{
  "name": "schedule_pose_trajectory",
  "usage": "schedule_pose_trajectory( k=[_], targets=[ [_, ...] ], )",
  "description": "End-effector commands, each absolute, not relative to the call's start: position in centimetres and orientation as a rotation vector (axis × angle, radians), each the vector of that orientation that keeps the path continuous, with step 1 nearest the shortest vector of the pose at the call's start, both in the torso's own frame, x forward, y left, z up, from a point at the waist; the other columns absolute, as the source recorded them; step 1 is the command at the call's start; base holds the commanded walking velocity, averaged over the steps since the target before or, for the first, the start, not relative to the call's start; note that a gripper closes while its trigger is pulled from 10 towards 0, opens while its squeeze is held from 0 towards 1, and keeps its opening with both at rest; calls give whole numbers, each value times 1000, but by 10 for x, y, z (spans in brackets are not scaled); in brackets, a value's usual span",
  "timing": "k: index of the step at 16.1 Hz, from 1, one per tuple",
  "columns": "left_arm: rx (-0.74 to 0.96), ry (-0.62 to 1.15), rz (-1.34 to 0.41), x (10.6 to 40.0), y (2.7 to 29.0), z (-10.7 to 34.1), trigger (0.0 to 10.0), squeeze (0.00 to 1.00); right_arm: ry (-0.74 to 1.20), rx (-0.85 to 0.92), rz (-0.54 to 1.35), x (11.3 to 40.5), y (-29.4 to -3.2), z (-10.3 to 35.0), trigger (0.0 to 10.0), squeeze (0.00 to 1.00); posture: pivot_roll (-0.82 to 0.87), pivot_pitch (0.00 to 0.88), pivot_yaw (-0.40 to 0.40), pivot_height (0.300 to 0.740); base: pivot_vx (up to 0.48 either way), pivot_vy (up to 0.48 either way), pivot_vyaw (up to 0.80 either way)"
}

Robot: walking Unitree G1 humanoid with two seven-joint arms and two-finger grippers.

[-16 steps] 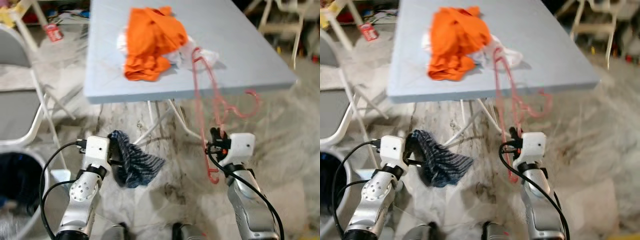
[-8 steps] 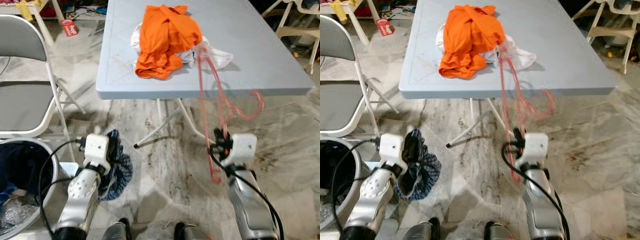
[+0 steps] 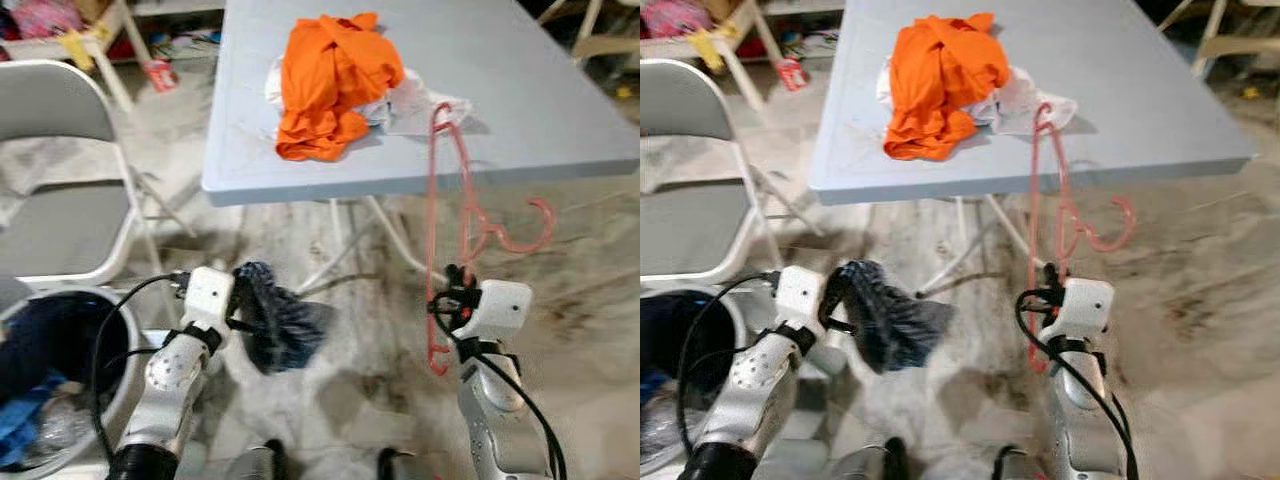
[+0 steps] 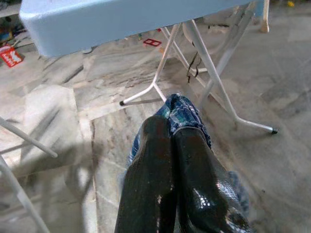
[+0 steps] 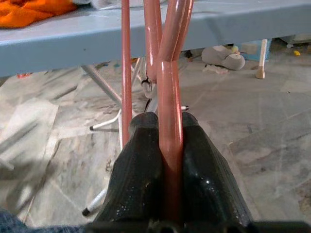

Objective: Hang hanger

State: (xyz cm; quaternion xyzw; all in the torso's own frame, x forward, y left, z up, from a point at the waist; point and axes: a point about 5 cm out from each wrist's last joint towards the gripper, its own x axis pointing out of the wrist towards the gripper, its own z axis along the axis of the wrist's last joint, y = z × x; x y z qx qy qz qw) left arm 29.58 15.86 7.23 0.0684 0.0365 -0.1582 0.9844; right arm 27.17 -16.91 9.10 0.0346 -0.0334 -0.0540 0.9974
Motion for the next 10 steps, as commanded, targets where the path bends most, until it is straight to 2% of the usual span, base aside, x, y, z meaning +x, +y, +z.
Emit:
schedule_pose_trajectory(
  k=[1,4,10],
  targets=[
    [156,89,-327,297,161,72,10000,0,-70,83,-137,268,-170,89,10000,0,-50,178,133,740,0,0,0],
    [156,103,-380,301,155,71,10000,0,-61,100,-187,260,-174,85,10000,0,-73,191,155,740,0,0,0],
    [119,151,-418,296,133,55,10000,0,-18,49,-291,236,-199,75,10000,0,-183,211,125,740,0,0,0]
  ],
)
